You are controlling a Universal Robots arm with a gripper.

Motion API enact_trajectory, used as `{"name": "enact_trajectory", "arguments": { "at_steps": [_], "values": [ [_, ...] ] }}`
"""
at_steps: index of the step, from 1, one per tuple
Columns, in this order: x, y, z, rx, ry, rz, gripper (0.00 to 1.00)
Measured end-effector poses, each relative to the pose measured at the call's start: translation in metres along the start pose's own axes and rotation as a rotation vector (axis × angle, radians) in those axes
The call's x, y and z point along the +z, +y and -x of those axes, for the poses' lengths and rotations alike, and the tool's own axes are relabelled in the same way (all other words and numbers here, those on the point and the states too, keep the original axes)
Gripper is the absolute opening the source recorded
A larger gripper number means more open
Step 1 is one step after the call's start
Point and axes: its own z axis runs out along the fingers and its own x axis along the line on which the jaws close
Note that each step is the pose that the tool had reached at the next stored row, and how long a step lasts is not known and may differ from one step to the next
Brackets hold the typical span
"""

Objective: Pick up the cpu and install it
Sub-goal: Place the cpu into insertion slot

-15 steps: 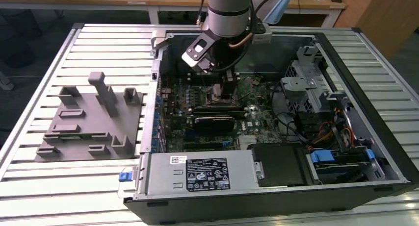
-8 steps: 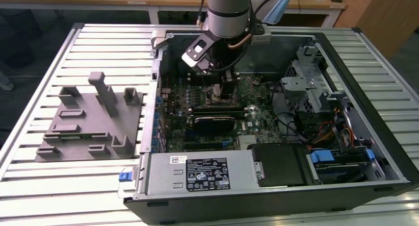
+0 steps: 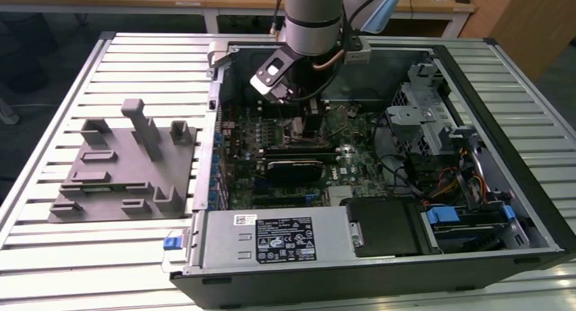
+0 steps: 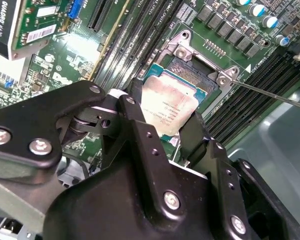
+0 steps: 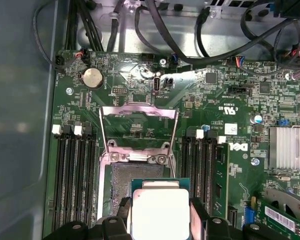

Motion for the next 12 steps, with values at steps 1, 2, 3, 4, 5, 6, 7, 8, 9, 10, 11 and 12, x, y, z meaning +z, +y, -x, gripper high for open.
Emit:
{"name": "enact_trajectory", "arguments": {
  "at_steps": [1,2,3,4,5,6,7,8,9,10,11,12],
  "values": [
    [0.0008,-0.0001,-0.0004,0.000,-0.0001,0.0000,0.54],
    [0.0016,-0.0001,-0.0009,0.000,-0.0001,0.0000,0.54],
    [0.0023,0.0000,-0.0014,0.000,-0.0001,-0.0001,0.54],
    [0.0031,0.0000,-0.0019,0.000,0.0000,0.0000,0.54],
    [0.0039,0.0000,-0.0026,0.000,0.0001,0.0001,0.54],
    [0.0050,0.0000,-0.0033,0.000,0.0000,0.0000,0.54],
    [0.0060,0.0001,-0.0039,0.000,0.0001,0.0001,0.54],
    [0.0069,0.0001,-0.0045,0.001,0.0001,0.0000,0.54],
    [0.0077,0.0002,-0.0053,0.001,0.0000,0.0000,0.54],
    [0.0084,0.0002,-0.0060,0.001,0.0000,0.0000,0.54],
    [0.0091,0.0003,-0.0069,0.001,-0.0001,-0.0001,0.54],
    [0.0098,0.0004,-0.0077,0.001,-0.0001,0.0000,0.54]
  ]
}}
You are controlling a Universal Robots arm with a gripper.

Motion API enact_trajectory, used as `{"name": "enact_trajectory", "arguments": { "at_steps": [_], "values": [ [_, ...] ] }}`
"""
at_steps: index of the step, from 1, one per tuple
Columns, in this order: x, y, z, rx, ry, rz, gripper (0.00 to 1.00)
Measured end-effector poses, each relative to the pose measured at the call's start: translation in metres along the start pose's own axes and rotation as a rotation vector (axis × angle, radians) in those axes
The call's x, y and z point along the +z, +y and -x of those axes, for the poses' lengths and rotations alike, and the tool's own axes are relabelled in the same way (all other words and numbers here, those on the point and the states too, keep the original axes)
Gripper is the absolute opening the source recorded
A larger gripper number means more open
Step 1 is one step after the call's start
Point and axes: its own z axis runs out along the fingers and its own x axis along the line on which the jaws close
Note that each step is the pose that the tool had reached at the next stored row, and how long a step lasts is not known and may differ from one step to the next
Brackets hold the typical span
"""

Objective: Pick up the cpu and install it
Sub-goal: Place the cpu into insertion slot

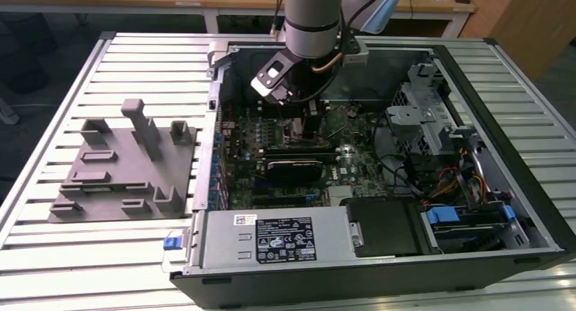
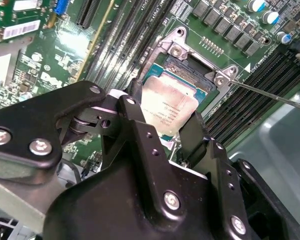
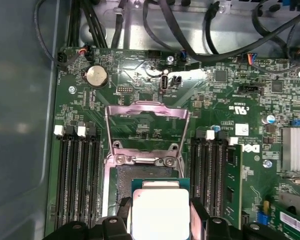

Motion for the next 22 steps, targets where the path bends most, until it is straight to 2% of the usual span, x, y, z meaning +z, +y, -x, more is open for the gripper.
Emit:
{"name": "enact_trajectory", "arguments": {
  "at_steps": [14,20,21,22],
  "values": [
    [0.0112,0.0012,-0.0036,0.029,-0.0017,-0.0006,0.54],
    [0.0142,0.0012,-0.0081,0.029,-0.0015,-0.0005,0.54],
    [0.0190,0.0010,-0.0106,0.029,-0.0017,-0.0014,0.54],
    [0.0199,0.0010,-0.0108,0.029,-0.0016,-0.0016,0.54]
  ]
}}
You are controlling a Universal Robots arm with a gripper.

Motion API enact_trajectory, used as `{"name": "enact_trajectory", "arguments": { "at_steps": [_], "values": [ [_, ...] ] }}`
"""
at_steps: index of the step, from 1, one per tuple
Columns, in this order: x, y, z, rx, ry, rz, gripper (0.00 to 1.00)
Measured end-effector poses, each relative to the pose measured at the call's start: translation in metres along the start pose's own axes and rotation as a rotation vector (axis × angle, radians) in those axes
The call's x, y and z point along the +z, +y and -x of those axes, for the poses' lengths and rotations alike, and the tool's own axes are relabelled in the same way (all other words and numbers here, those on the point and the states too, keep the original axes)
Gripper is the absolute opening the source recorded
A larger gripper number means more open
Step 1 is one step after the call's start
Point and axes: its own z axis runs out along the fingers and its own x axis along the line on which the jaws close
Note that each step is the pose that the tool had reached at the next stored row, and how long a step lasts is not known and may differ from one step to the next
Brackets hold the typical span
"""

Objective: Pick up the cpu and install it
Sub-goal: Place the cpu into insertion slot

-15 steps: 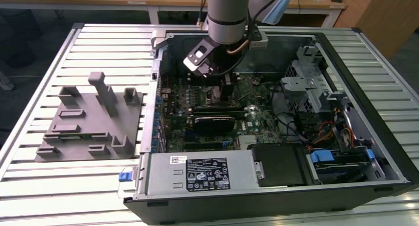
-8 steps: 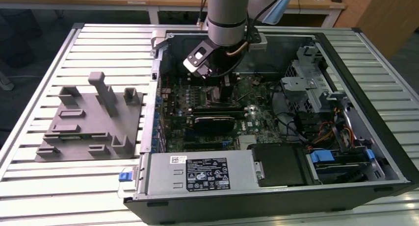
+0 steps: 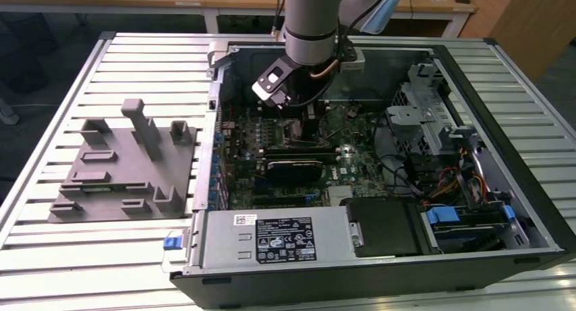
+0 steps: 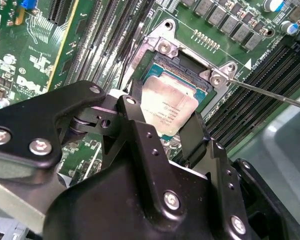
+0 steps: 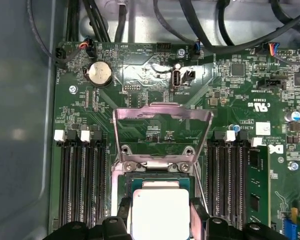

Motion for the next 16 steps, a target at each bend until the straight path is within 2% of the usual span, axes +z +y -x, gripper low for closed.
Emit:
{"name": "enact_trajectory", "arguments": {
  "at_steps": [12,16],
  "values": [
    [0.0042,-0.0003,-0.0003,0.001,-0.0001,-0.0002,0.54],
    [0.0054,-0.0004,-0.0002,0.016,-0.0011,-0.0006,0.54]
  ]
}}
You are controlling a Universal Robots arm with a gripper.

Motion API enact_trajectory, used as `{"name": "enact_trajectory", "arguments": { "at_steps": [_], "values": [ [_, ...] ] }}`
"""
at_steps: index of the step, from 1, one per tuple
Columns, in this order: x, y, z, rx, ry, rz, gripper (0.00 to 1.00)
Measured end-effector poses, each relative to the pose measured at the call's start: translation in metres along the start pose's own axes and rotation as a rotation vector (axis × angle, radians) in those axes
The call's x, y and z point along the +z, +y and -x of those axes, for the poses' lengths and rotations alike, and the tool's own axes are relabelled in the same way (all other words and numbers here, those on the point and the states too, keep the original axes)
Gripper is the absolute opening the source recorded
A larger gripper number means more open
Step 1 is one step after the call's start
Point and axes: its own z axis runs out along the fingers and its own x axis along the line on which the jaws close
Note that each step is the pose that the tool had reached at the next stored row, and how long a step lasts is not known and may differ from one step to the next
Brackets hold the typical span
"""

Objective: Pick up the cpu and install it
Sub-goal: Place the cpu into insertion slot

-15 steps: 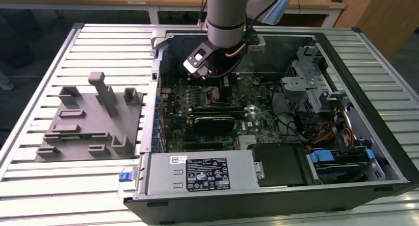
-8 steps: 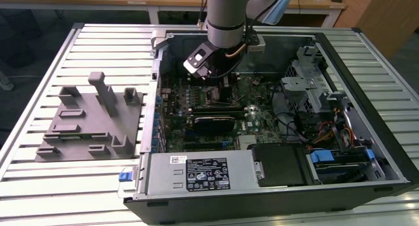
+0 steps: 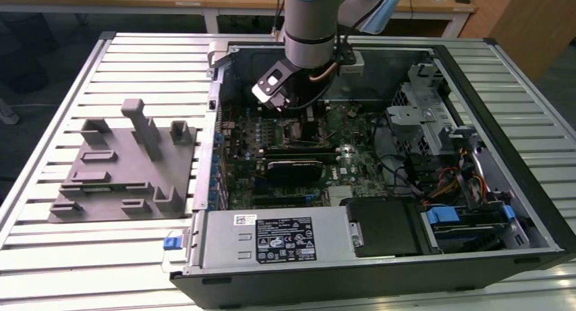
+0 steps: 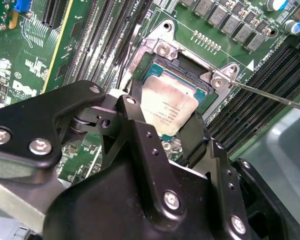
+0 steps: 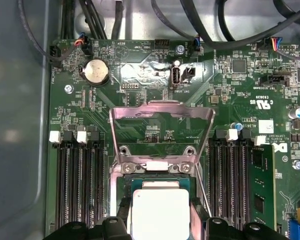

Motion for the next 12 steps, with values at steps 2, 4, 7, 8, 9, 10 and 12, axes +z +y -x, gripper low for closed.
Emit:
{"name": "enact_trajectory", "arguments": {
  "at_steps": [2,4,7,8,9,10,12],
  "values": [
    [0.0005,-0.0001,0.0000,0.005,-0.0001,0.0000,0.54],
    [0.0015,-0.0002,-0.0001,0.007,0.0000,0.0001,0.54],
    [0.0026,-0.0003,-0.0001,0.008,-0.0003,-0.0001,0.54],
    [0.0028,-0.0003,-0.0001,0.009,-0.0004,-0.0002,0.54],
    [0.0028,-0.0003,-0.0001,0.009,-0.0005,-0.0002,0.54],
    [0.0030,-0.0003,-0.0001,0.009,-0.0003,-0.0001,0.54],
    [0.0036,-0.0003,-0.0001,0.010,0.0041,-0.0002,0.54]
  ]
}}
